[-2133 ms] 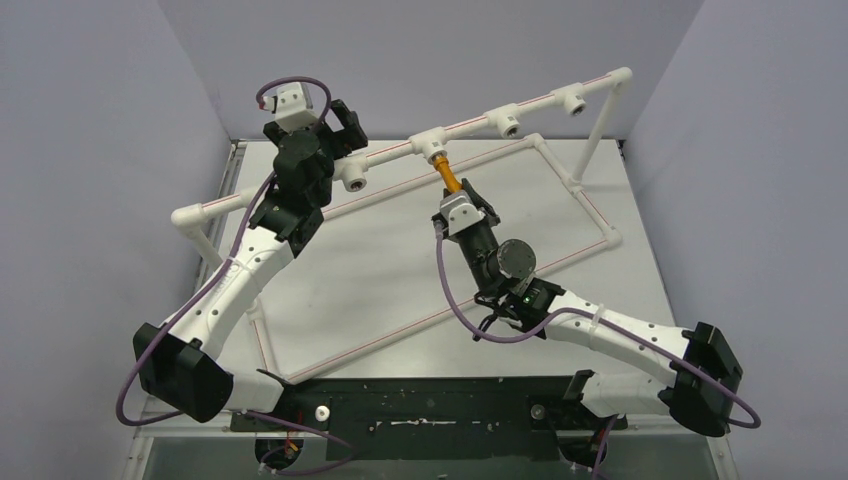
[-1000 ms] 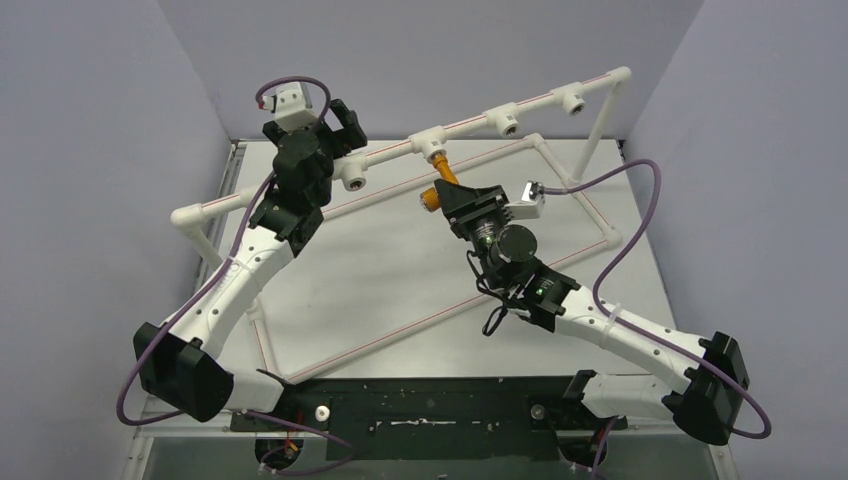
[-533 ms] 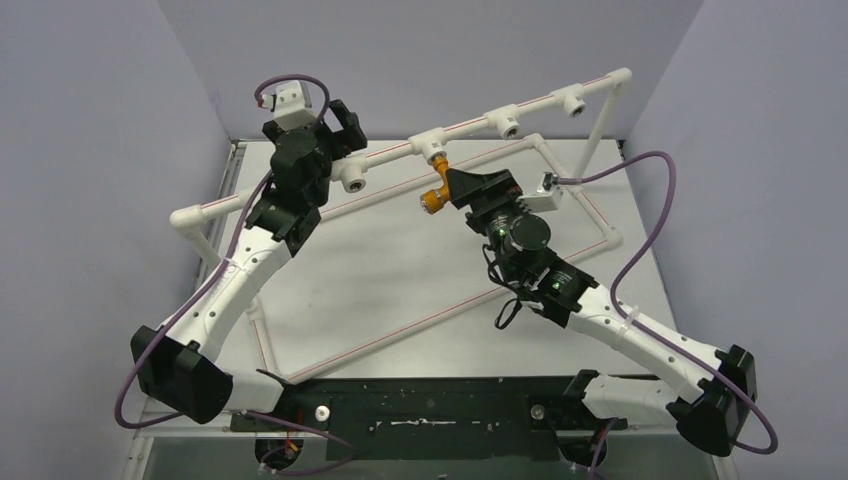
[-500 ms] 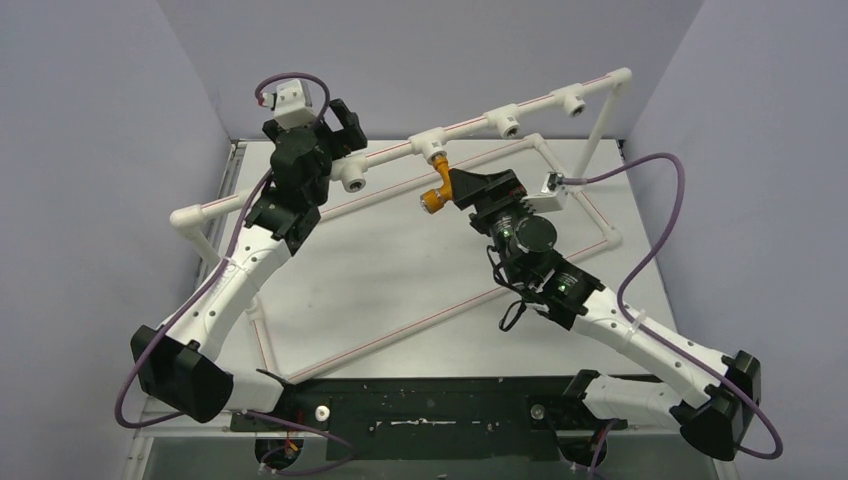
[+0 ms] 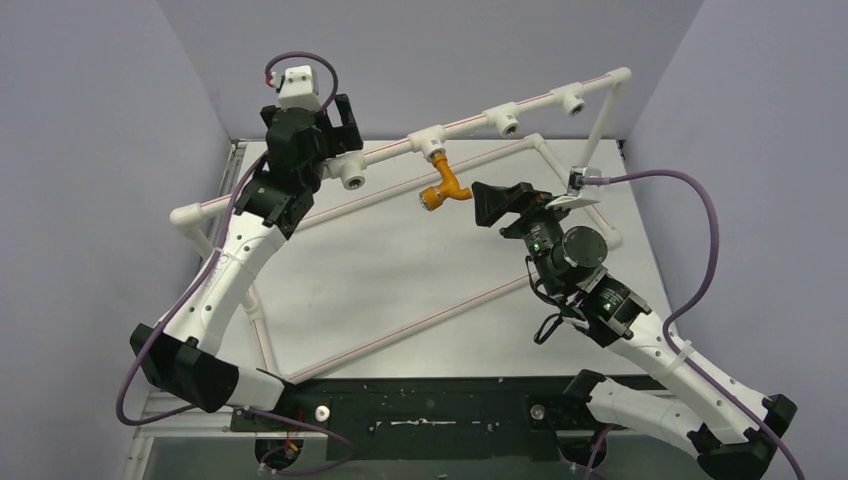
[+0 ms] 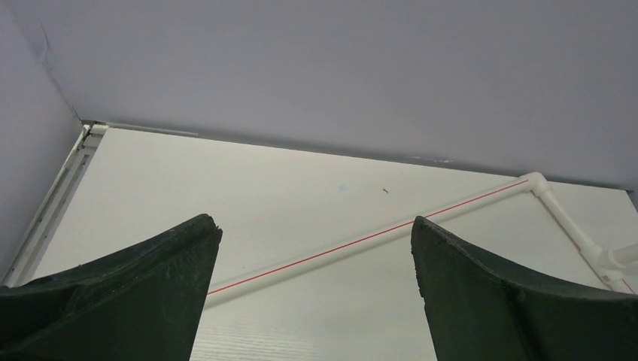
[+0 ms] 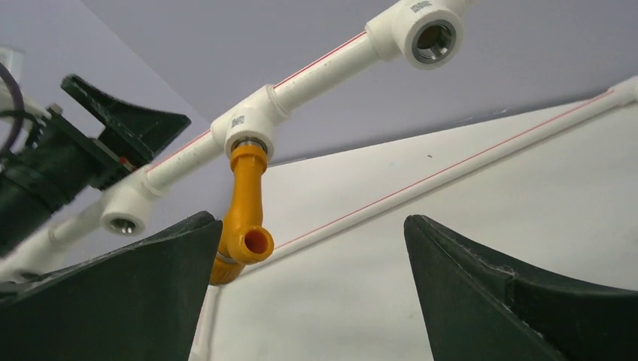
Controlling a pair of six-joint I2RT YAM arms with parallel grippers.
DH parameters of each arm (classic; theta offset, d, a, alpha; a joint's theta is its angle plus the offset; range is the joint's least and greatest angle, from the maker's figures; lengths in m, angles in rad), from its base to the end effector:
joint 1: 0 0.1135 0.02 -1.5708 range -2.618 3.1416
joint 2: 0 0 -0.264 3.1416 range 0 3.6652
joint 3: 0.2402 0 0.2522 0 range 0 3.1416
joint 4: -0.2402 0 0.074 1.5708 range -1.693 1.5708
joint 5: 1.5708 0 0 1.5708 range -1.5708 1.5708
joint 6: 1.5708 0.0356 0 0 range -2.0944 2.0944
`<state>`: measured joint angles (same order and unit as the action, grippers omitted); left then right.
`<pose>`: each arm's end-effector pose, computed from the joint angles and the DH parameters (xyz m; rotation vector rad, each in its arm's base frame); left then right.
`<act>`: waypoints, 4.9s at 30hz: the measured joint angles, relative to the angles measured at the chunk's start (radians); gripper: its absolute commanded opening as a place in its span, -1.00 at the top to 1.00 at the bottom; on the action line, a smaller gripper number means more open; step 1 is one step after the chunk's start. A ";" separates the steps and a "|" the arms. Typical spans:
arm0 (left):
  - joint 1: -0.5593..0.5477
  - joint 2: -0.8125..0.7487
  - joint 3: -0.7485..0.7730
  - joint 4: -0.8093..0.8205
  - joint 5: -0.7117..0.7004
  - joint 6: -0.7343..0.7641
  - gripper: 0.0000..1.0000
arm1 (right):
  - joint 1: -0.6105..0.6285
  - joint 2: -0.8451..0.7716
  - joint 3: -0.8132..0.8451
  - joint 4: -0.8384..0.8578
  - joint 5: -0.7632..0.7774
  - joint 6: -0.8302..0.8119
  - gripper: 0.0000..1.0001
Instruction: Install the water faucets
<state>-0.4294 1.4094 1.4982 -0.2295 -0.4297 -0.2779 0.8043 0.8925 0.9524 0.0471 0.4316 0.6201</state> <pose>0.2985 -0.1204 0.4406 -0.1893 1.6906 -0.1605 0.1501 0.1345 0.4050 0.2245 1.5139 0.8349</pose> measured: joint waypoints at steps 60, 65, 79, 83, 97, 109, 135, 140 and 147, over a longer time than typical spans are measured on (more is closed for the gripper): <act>-0.058 -0.748 -0.579 0.249 0.466 0.105 -0.95 | 0.190 0.350 0.005 0.209 -0.113 -2.345 -0.15; -0.063 -0.748 -0.579 0.248 0.460 0.102 -0.95 | 0.190 0.366 0.008 0.276 -0.089 -2.349 0.63; -0.066 -0.758 -0.579 0.243 0.455 0.102 -0.95 | 0.198 0.369 0.008 0.418 -0.071 -1.969 1.00; -0.066 -0.757 -0.579 0.240 0.453 0.102 -0.95 | 0.198 0.369 -0.001 0.495 -0.048 -1.713 1.00; -0.066 -0.758 -0.579 0.239 0.452 0.102 -0.95 | 0.131 0.364 0.017 0.567 0.072 -0.734 1.00; -0.066 -0.759 -0.579 0.234 0.445 0.102 -0.95 | 0.045 0.351 0.017 0.475 0.084 0.008 1.00; -0.066 -0.730 -0.579 0.232 0.442 0.102 -0.95 | -0.023 0.369 0.025 0.320 -0.029 0.805 -0.49; -0.066 -0.727 -0.579 0.230 0.442 0.102 -0.95 | -0.039 0.344 -0.006 0.270 -0.043 0.753 -0.94; -0.065 -0.726 -0.579 0.230 0.442 0.102 -0.95 | -0.048 0.251 -0.037 0.204 -0.044 0.617 -1.00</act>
<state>-0.4946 0.6830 0.9188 0.0002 0.0120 -0.1757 0.7559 1.1435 0.9150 0.2516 0.3878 1.2369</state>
